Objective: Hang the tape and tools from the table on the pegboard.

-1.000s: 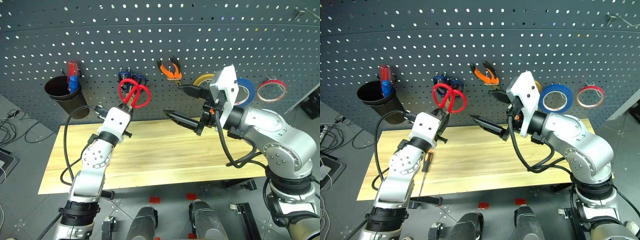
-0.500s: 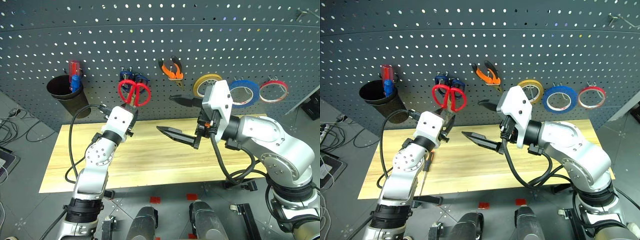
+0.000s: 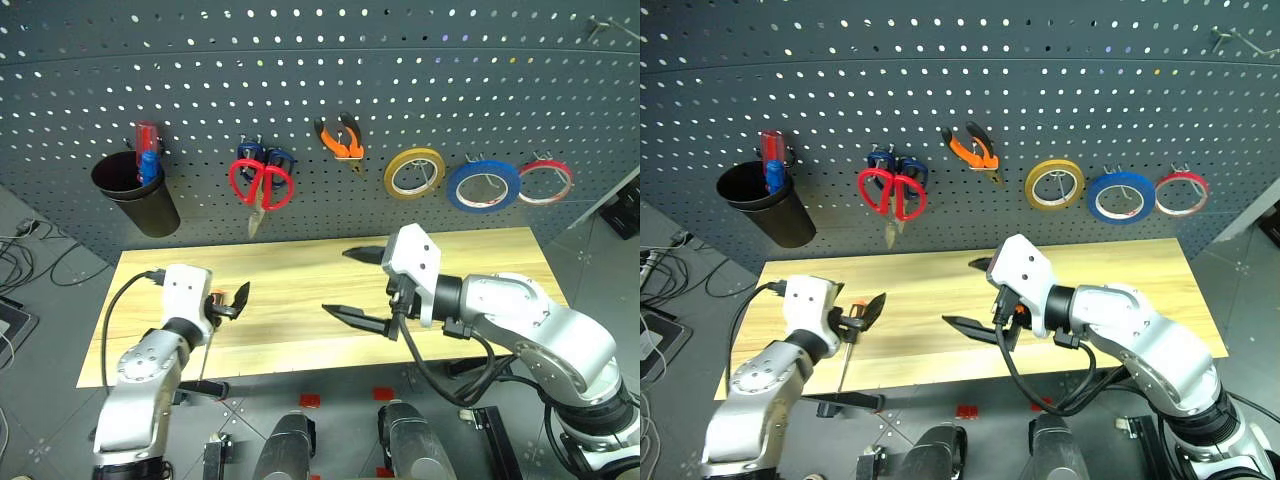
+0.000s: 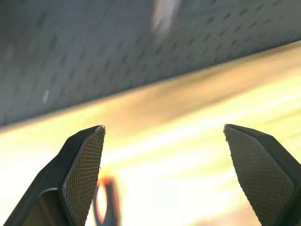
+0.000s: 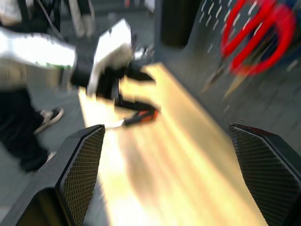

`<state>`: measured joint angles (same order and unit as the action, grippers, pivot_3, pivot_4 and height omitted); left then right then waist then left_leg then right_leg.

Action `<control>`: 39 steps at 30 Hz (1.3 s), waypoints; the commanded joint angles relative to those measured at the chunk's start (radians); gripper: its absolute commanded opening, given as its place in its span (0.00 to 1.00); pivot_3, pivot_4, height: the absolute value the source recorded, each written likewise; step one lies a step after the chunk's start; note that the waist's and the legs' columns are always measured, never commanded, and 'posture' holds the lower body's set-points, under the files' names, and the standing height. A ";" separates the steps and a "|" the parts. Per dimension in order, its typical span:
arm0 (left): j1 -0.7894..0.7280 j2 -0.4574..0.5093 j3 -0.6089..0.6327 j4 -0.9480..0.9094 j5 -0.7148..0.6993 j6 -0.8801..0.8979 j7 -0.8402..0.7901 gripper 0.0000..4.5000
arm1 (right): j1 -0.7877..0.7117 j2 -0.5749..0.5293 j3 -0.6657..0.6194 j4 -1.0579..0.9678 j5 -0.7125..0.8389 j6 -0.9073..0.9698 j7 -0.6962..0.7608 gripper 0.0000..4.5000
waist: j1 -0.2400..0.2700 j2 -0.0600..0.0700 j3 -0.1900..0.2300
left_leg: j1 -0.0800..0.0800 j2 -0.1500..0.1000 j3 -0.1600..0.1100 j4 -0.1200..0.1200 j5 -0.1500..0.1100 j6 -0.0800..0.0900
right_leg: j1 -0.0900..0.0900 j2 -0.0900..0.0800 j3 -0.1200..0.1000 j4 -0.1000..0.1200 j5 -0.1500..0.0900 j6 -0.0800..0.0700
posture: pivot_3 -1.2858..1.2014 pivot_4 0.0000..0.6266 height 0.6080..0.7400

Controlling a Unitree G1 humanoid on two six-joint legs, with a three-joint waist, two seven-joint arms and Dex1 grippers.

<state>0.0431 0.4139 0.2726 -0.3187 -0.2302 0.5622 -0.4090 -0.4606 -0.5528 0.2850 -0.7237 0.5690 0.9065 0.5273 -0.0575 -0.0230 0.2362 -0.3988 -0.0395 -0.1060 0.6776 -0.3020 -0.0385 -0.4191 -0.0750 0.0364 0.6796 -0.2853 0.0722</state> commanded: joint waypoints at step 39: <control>-0.104 0.107 -0.030 0.132 0.034 0.067 0.057 0.13 | -0.291 0.038 0.092 0.084 -0.112 0.079 0.146 1.00 | 0.004 -0.003 0.005 | -0.001 -0.001 -0.001 -0.001 0.002 -0.004 | -0.002 -0.008 -0.001 -0.001 0.000 0.000 | 0.50 0.33 1.00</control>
<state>-0.0828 0.5150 0.2380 -0.0810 -0.1965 0.6703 -0.3430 -0.7302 -0.5056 0.4247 -0.5883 0.4364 1.0131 0.6428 -0.0539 -0.0263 0.2416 -0.4002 -0.0407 -0.1071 0.6766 -0.2999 -0.0427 -0.4211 -0.0829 0.0351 0.6781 -0.2852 0.0721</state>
